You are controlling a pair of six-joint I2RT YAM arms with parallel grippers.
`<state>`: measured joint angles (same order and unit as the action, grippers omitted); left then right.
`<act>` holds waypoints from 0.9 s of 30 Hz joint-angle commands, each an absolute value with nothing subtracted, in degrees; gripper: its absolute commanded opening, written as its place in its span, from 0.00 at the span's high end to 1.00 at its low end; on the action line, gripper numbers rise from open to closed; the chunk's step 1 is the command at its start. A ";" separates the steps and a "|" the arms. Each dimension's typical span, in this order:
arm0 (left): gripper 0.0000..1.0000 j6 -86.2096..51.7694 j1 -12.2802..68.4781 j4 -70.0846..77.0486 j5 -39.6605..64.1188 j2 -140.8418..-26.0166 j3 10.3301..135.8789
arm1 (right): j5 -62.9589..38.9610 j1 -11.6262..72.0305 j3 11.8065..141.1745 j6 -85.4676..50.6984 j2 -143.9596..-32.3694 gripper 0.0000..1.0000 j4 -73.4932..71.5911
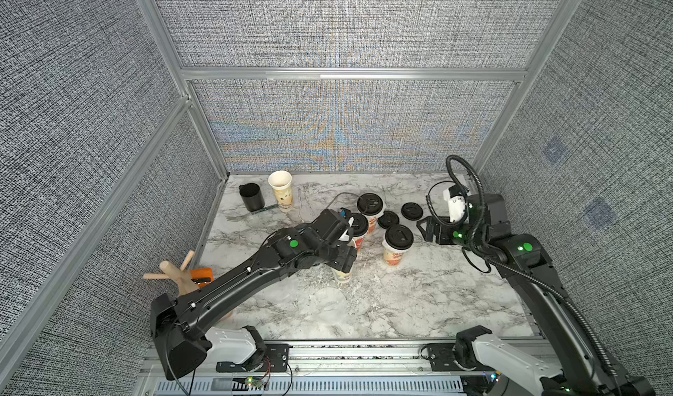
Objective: Put the leak-proof paper on the milk tea cups
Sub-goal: Place the cup at the center of the board.
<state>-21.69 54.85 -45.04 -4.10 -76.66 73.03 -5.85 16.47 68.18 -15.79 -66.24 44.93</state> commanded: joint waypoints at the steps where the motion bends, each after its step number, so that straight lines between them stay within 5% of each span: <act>1: 0.18 -22.57 56.28 -39.47 -6.94 -78.61 73.77 | -4.99 16.34 68.21 -15.48 -65.92 0.09 44.21; 27: 0.16 -24.61 60.55 -35.41 -8.53 -91.33 75.22 | -5.49 14.92 65.65 -14.42 -65.09 0.09 43.27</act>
<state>-24.12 60.36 -36.18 -8.54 -90.98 74.76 -5.23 14.94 65.63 -15.09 -65.12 44.66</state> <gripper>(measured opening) 0.833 0.910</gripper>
